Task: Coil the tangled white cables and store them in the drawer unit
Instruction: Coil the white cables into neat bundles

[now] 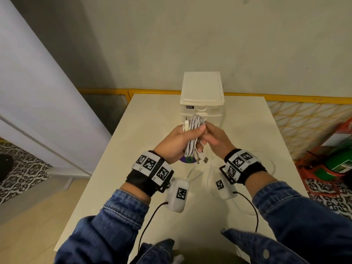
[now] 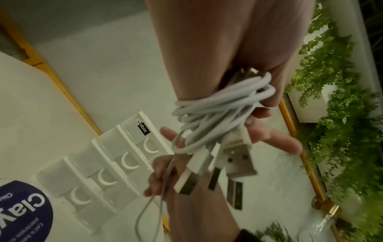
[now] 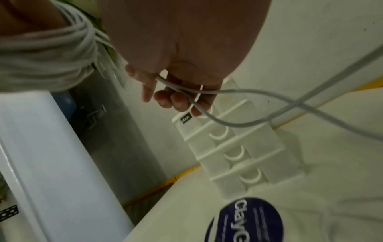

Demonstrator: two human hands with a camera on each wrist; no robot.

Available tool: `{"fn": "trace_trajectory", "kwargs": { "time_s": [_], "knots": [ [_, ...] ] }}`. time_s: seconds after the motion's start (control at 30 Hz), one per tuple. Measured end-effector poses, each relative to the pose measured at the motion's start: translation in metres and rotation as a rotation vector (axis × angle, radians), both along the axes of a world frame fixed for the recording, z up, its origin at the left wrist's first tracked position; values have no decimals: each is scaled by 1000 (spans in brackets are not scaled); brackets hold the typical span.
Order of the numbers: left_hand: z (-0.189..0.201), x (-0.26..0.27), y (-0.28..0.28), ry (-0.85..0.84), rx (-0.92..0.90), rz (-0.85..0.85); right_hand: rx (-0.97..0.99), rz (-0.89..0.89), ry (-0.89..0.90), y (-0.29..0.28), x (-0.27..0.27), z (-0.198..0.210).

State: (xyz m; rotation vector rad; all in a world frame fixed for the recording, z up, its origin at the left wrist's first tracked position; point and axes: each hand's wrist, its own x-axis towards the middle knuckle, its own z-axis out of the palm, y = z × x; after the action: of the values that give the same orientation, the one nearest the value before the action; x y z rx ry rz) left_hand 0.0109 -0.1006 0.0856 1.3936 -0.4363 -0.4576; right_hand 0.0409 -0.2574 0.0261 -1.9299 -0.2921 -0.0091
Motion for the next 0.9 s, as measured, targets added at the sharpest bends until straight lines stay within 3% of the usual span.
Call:
{"fn": "trace_trajectory", "kwargs": {
  "time_s": [0.1,0.27,0.43,0.57,0.7,0.77,0.9],
  "knots": [
    [0,1,-1,42,-140,21,-113,-32,56,5,-6,-23],
    [8,13,7,133,-616,98,-120,-21,98,15,-24,-38],
    [20,28,24,79,-701,422,-222,117,146,26,-36,-42],
    [14,32,41,-57,-480,757,-259,220,128,28,-48,-41],
    [-13,37,55,-282,0,855,-234,249,-34,33,-49,-12],
    [-23,37,55,-369,246,789,-231,228,-142,33,-45,12],
    [-20,27,45,-309,435,470,-228,156,-392,28,-37,48]
  ]
}}
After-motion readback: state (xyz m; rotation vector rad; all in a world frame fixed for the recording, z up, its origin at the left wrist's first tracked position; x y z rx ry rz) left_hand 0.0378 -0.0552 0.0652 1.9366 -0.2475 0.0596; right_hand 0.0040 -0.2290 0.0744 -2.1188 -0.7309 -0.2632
